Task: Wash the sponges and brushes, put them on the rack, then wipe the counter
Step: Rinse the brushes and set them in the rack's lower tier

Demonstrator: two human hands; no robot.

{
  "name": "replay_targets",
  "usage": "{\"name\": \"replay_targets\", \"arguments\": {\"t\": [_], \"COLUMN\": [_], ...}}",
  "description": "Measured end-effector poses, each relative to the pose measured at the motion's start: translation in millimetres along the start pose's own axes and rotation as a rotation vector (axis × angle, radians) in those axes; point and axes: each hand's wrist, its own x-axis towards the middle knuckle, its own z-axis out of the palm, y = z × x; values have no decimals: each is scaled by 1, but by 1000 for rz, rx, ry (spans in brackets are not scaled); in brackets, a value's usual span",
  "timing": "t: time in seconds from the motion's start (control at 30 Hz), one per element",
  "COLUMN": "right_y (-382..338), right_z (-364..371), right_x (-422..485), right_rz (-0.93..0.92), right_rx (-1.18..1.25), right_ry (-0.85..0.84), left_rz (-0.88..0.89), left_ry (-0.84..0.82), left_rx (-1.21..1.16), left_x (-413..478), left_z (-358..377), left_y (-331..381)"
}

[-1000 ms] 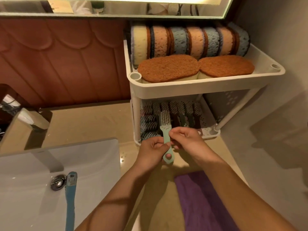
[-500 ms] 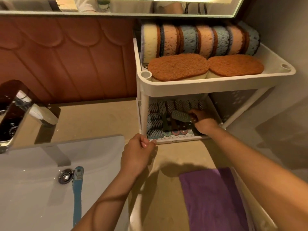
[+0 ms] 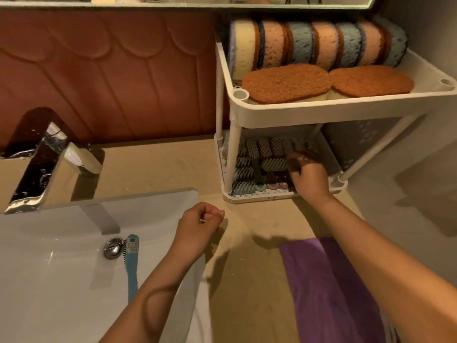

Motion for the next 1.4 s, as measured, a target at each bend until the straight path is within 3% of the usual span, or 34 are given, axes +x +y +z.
{"name": "replay_targets", "arguments": {"t": [0.17,0.33,0.43,0.67,0.8,0.97,1.07,1.27,1.4], "right_y": [-50,-119,-157,-220,-253,-276,-276,-276,-275], "right_z": [1,27,54,135,178,220,231,231,203], "right_x": [-72,-141,-168,-211,-217,-226,-233,-231,-228], "right_rz": [-51,-86,-136,-290,-344,-182,-28,86,342], "right_rx": [225,254,117,-57,-340,-414,-321,-326,230], "right_ry": [-21,-292,-465,-597,-674,-737,-755,-754,-897], "left_rz": [8,-46,-103,-173,-260,-273,-257,-244,-258], "left_ry": [-113,-191,-216,-127,-101,-7,-21,-68,-106], "left_rx": [50,128,177,342,294,218,205,193,219], "left_x": [-17,-46,-64,-89,-92,-97,-99,-97,-95], "left_z": [-33,-82,-115,-189,-219,-241,-250,-258,-258], "left_y": [-19,-63,-92,-149,-171,-184,-185,-182,-176]}}
